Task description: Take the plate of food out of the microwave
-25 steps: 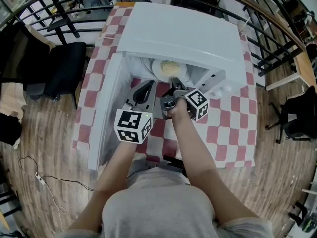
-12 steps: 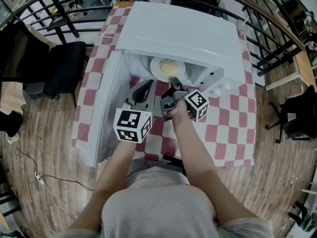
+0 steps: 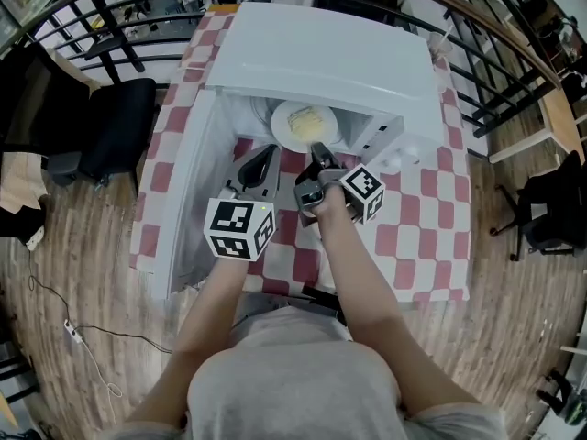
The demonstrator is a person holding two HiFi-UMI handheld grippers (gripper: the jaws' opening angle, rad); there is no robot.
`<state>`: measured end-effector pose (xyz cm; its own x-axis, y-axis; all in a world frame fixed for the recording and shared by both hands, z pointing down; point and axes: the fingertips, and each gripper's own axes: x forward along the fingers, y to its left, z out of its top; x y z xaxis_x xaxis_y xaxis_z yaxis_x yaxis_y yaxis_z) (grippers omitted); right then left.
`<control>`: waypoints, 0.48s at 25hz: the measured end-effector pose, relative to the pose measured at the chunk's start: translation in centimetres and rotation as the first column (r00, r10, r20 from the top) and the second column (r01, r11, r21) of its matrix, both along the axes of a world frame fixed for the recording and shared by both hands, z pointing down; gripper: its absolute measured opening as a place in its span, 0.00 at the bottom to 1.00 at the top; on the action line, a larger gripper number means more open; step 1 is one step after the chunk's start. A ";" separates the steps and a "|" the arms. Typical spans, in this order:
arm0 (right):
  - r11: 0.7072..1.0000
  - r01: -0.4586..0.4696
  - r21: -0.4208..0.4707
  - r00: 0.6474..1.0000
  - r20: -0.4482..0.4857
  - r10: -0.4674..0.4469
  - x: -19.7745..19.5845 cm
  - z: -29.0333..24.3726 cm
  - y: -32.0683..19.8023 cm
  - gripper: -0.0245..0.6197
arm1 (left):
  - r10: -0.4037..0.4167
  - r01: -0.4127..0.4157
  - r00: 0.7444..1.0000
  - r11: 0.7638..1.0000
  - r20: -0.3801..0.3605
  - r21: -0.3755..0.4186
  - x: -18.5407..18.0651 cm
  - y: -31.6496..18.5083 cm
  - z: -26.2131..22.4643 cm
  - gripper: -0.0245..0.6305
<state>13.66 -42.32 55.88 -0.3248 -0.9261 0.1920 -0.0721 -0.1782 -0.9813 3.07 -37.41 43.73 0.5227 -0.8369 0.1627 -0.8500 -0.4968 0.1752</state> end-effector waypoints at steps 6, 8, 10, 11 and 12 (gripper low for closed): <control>1.000 0.011 0.018 1.000 0.005 -0.011 0.4 -0.6 0.9 0.09 | -0.011 0.011 1.000 1.000 0.001 0.005 0.3 0.7 -0.4 0.04; 1.000 0.009 0.022 1.000 0.010 -0.009 0.6 -0.7 1.3 0.09 | -0.015 0.015 1.000 1.000 0.000 0.007 0.4 1.1 -0.6 0.04; 1.000 0.009 0.025 1.000 0.016 -0.009 0.6 -0.9 1.6 0.09 | -0.018 0.018 1.000 1.000 -0.001 0.011 0.5 1.5 -0.8 0.04; 1.000 0.010 0.026 1.000 0.019 -0.011 0.6 -1.0 1.8 0.09 | -0.021 0.021 1.000 1.000 -0.001 0.013 0.5 1.6 -0.9 0.04; 1.000 0.013 0.028 1.000 0.022 -0.013 0.6 -1.2 2.0 0.09 | -0.023 0.023 1.000 1.000 -0.002 0.015 0.5 1.8 -1.0 0.04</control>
